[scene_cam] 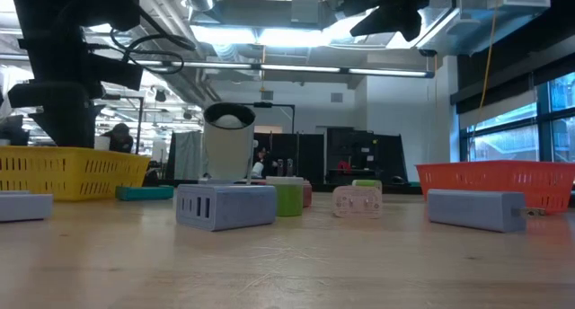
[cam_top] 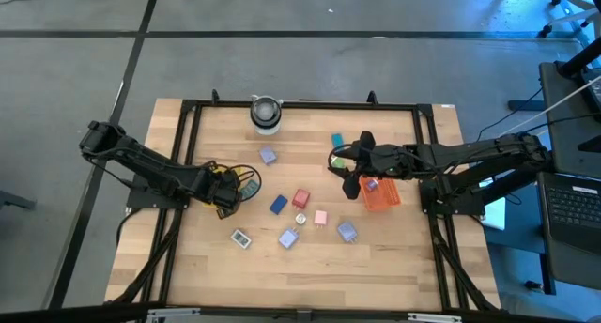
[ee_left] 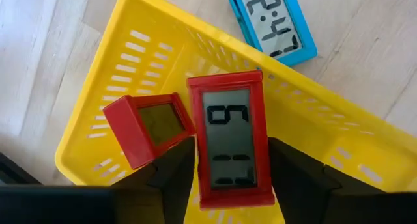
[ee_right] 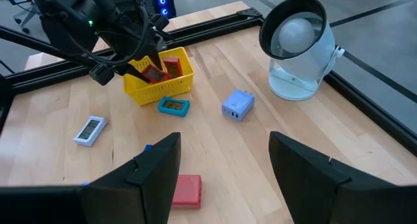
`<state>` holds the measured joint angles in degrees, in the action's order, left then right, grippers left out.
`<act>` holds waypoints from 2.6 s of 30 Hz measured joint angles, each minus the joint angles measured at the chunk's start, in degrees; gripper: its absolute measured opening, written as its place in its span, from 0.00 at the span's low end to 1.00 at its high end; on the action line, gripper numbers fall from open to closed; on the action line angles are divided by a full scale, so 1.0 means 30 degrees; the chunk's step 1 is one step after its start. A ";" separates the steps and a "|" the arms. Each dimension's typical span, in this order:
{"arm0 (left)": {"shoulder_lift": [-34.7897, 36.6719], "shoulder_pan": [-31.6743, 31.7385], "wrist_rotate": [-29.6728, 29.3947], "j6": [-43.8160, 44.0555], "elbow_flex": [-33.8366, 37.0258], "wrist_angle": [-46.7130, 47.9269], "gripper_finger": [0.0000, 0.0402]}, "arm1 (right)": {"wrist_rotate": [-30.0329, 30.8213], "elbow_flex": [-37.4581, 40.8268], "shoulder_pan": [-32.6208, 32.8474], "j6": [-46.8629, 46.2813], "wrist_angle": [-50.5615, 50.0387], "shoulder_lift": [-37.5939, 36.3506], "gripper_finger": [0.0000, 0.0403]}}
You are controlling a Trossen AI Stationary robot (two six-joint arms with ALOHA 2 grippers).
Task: Pick & Place Office items
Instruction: Put the red digital clock into the yellow basket, then put the top light purple charger adapter into the orange basket
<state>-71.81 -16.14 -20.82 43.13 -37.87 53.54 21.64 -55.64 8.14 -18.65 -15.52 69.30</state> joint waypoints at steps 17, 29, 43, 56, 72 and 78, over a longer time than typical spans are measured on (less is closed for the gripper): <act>0.0007 0.0000 -0.0630 -0.0818 -0.0593 0.0459 0.55 | -0.0076 0.0000 0.0095 0.0080 -0.0002 0.0000 0.58; 0.0022 0.0036 -0.4354 -1.2061 -0.5385 0.1390 0.55 | -0.0004 0.0000 0.0872 0.0291 -0.0007 0.0000 0.58; -0.2248 0.3063 -0.4765 -2.6521 -0.5625 -0.0501 0.54 | 0.0820 0.0000 0.1806 0.0270 -0.0133 0.0000 0.58; -0.6376 0.6343 -0.4699 -2.8630 -0.6911 -0.1616 0.57 | 0.1281 0.0000 0.2503 0.0221 -0.0268 0.0000 0.58; -0.6863 0.7311 -0.2310 -3.1272 -0.8153 -0.2975 0.64 | 0.1505 0.0000 0.3111 0.0371 -0.0337 0.0000 0.58; -0.7298 0.7513 -0.1525 -3.2793 -0.8147 -0.3264 0.64 | 0.1504 0.0000 0.3111 0.0360 -0.0322 0.0000 0.58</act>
<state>-93.70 6.40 -25.39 -55.24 -62.31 43.75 26.15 -55.64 17.47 -17.58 -16.49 69.30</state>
